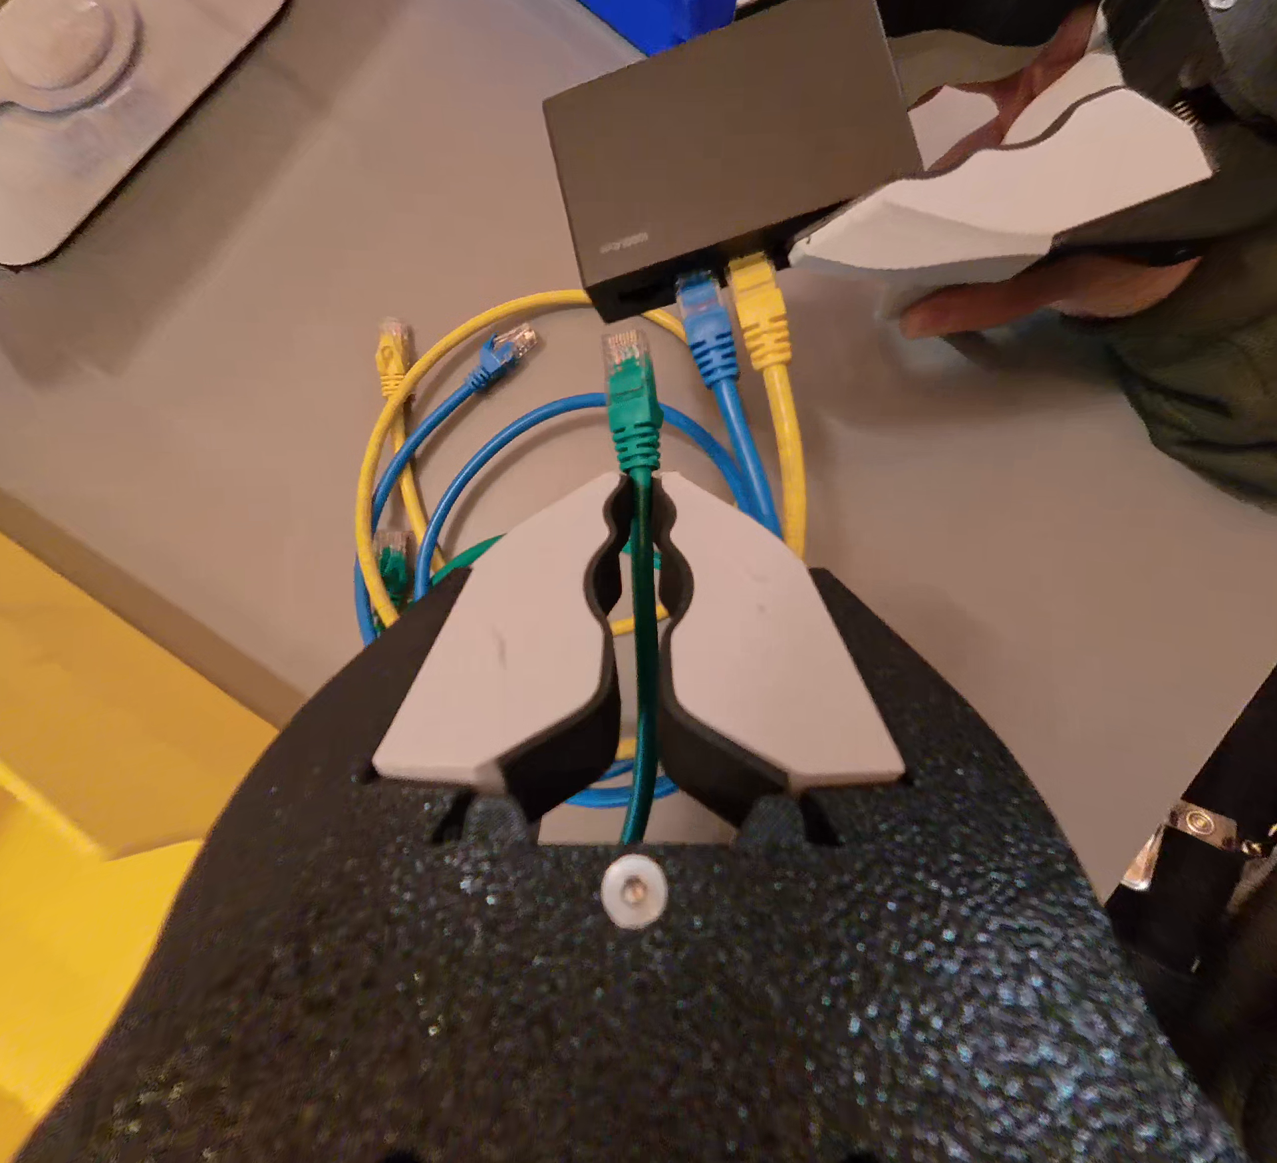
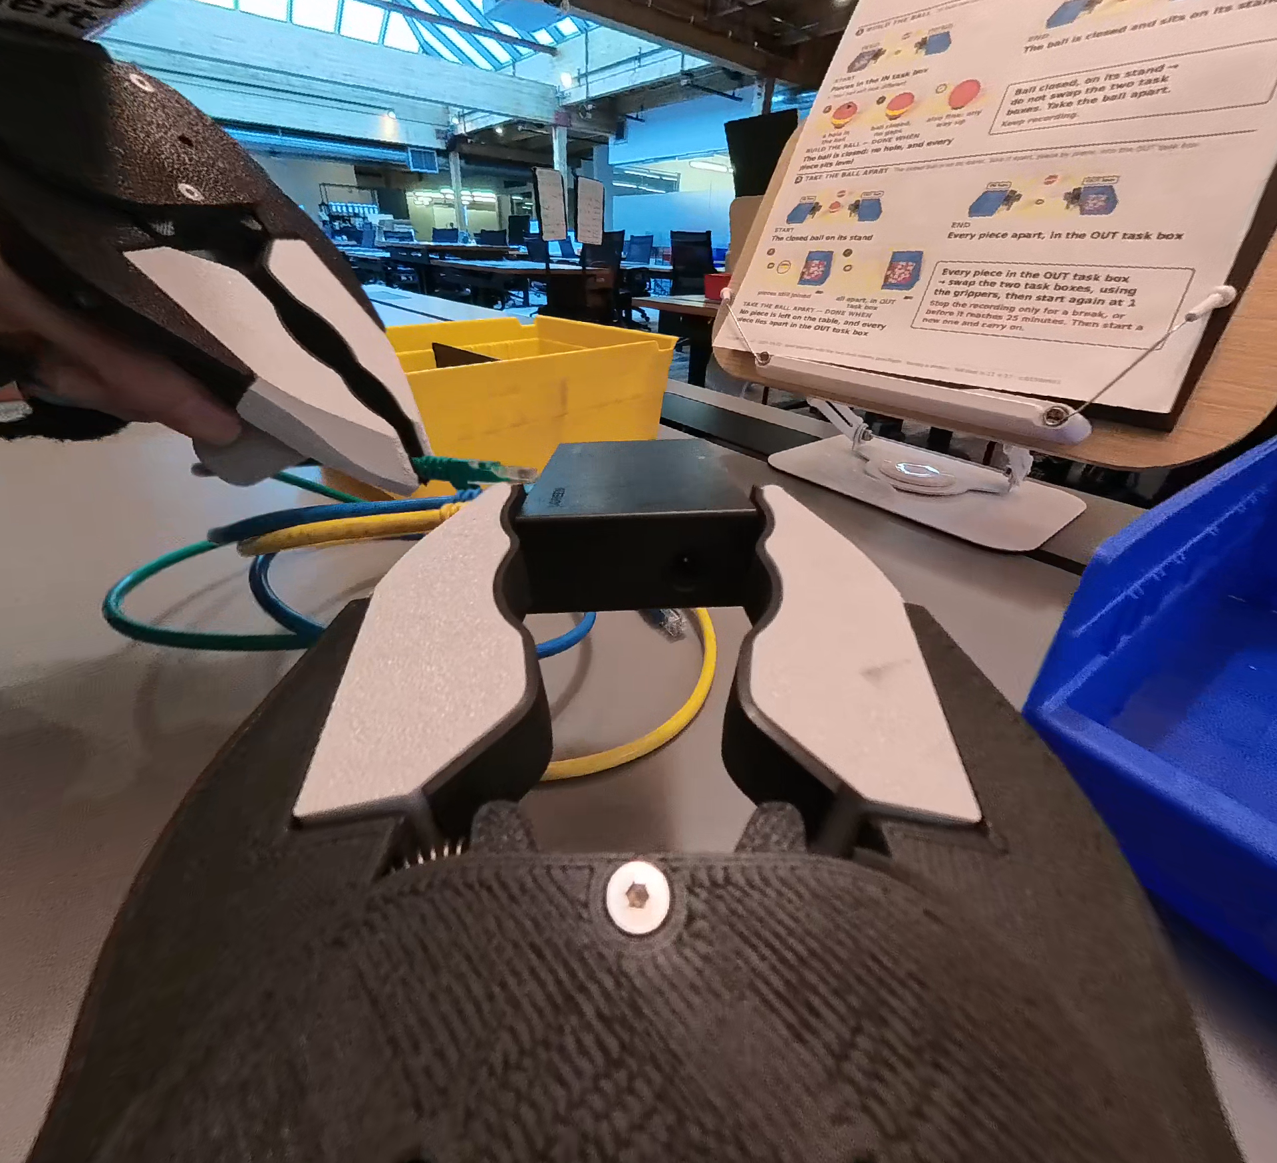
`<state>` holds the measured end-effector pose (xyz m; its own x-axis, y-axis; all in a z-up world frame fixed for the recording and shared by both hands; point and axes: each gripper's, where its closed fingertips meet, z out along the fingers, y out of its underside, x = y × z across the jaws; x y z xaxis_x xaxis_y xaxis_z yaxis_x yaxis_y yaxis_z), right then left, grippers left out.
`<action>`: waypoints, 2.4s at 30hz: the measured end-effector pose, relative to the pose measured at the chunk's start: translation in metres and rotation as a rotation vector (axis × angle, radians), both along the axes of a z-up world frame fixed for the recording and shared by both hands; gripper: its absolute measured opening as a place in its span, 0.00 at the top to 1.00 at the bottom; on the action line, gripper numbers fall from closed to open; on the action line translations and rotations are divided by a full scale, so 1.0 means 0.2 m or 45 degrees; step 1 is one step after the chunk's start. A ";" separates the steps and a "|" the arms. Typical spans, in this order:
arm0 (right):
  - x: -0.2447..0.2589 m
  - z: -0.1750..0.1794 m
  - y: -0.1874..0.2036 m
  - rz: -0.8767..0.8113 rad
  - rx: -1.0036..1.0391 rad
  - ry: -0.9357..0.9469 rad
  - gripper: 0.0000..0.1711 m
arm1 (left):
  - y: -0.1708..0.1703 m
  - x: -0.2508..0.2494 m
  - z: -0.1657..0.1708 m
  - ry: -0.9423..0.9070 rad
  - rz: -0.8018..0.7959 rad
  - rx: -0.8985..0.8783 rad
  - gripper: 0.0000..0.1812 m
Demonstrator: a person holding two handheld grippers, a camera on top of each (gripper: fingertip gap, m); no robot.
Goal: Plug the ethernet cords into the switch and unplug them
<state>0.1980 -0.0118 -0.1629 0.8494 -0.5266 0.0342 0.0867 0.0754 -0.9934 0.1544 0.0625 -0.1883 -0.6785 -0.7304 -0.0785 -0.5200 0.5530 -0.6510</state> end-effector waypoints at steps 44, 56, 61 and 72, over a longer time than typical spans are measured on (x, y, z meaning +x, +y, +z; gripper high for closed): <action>-0.01 -0.01 0.03 0.066 0.059 0.152 0.63 | -0.07 0.12 0.13 -0.477 0.003 -0.375 0.98; 0.02 0.00 0.01 -0.035 -0.030 0.037 0.63 | 0.00 0.07 0.23 -0.644 0.034 -0.354 0.90; 0.05 0.11 -0.10 -0.092 0.082 0.030 0.63 | 0.27 -0.01 0.39 -0.769 0.200 -0.415 0.80; 0.12 0.96 -0.16 -0.115 0.068 -0.390 0.64 | 0.66 -0.01 -0.07 -0.477 0.430 -0.525 0.72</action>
<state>0.2224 -0.0437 0.0293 0.7537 -0.6073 0.2512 0.3895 0.1048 -0.9150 0.1527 0.1937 -0.2014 -0.3871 -0.9196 0.0673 -0.3178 0.0645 -0.9460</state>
